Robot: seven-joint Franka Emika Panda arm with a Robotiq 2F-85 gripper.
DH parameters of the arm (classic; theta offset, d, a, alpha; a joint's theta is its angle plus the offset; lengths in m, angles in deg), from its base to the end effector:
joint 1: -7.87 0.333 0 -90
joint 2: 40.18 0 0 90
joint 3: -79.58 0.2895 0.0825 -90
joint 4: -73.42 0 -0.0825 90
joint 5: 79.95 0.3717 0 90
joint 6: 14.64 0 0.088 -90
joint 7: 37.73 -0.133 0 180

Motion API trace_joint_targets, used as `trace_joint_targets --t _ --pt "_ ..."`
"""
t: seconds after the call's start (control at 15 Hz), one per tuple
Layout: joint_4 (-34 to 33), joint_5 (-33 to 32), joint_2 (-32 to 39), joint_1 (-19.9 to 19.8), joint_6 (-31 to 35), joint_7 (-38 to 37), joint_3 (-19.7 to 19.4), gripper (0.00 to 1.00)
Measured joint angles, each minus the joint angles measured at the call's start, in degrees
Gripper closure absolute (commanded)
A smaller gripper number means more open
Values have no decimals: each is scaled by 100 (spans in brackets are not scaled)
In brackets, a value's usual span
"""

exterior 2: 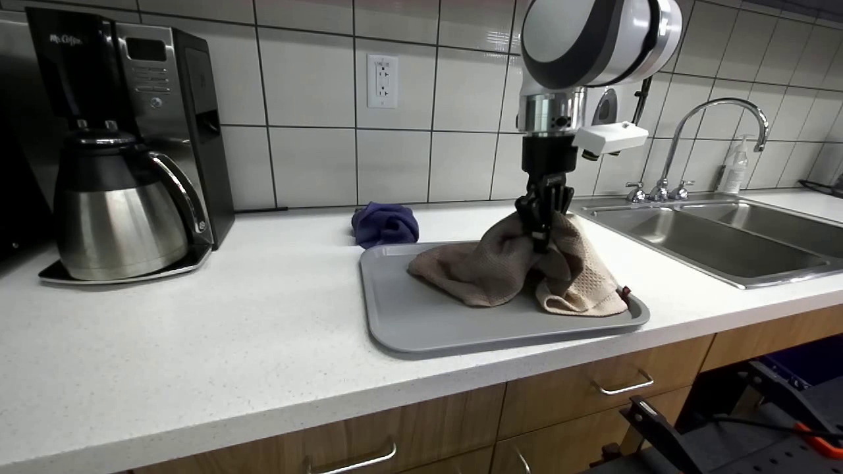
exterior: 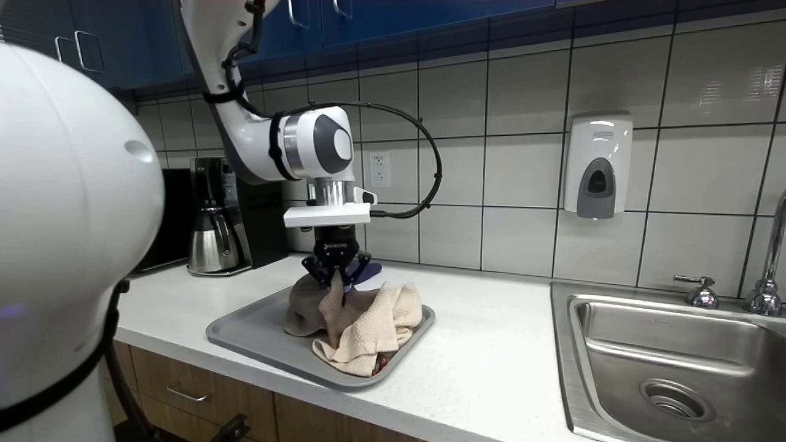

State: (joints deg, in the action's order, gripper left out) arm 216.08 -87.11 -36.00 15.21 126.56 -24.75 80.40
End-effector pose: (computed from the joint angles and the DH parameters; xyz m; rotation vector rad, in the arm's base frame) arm 0.4460 0.0622 0.2087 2.9850 0.7151 -0.1555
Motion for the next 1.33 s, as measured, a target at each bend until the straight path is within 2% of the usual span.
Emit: trace_joint_targets --t 0.07,0.13,0.73,1.33 --pt "-4 -62 5 0 -7 -48 0 78" --pt "-7 -119 11 0 -17 -88 0 68" --pt "-52 -186 -17 -10 -69 -150 0 1" --pt "-115 -179 -184 -20 -62 -150 3 0"
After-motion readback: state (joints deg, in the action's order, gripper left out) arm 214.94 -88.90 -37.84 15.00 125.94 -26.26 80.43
